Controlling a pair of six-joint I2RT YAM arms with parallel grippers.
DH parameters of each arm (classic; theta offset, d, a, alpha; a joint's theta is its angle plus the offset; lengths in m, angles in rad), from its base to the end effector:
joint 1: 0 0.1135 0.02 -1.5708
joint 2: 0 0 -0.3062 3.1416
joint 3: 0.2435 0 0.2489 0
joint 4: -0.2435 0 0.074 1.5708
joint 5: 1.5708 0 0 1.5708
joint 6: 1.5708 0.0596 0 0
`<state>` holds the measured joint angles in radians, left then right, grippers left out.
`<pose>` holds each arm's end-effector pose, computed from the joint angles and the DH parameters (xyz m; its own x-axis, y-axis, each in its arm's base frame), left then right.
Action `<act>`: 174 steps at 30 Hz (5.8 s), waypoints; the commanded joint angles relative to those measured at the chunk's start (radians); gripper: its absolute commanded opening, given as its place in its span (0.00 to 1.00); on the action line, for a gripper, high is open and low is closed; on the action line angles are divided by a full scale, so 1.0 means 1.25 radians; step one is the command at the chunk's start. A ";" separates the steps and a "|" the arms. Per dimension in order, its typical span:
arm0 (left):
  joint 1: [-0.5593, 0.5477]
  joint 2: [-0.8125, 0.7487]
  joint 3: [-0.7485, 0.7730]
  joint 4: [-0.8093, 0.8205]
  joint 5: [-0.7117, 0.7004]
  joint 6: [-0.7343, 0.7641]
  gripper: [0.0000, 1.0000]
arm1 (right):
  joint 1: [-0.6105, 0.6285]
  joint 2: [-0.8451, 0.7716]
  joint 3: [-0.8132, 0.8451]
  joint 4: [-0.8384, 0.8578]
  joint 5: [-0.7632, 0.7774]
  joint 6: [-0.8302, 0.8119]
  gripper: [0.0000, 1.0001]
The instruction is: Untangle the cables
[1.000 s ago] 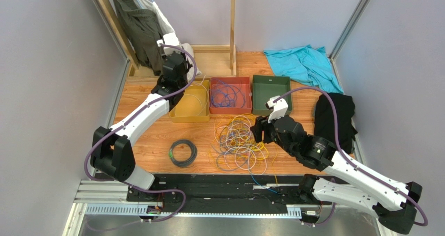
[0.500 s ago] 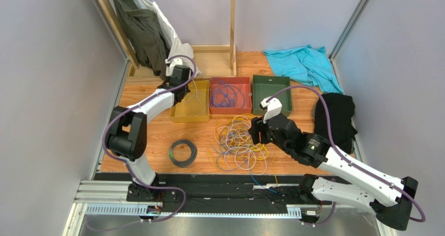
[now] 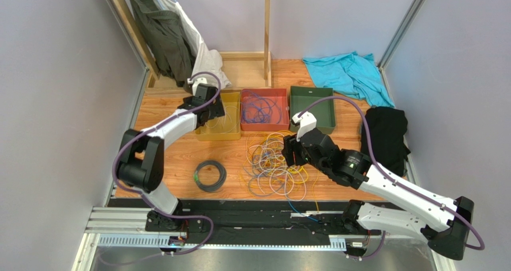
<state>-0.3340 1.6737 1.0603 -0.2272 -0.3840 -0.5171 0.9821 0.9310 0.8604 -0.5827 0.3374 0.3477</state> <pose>0.3566 -0.1001 0.2318 -0.6454 -0.2612 -0.7178 -0.2890 0.9534 -0.0871 0.1196 0.1436 0.3228 -0.5350 -0.2222 -0.8151 -0.4856 0.8704 0.0814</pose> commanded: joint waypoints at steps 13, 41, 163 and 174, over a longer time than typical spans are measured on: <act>-0.006 -0.276 0.051 -0.181 -0.019 0.027 0.99 | -0.003 0.004 0.030 0.027 -0.023 0.011 0.58; 0.212 -0.305 -0.172 -0.077 0.207 -0.277 0.98 | -0.002 0.026 0.034 -0.001 -0.043 0.074 0.57; 0.087 -0.089 -0.013 -0.054 0.375 -0.297 0.00 | -0.002 -0.098 -0.027 -0.026 -0.010 0.029 0.57; 0.094 0.091 0.113 -0.067 0.312 -0.269 0.02 | -0.003 -0.092 -0.044 -0.030 -0.001 0.014 0.57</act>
<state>-0.2207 1.7660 1.1179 -0.3298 0.0448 -0.8818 0.9802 0.8146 0.8097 -0.6308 0.3225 0.3832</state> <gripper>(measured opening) 0.008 0.571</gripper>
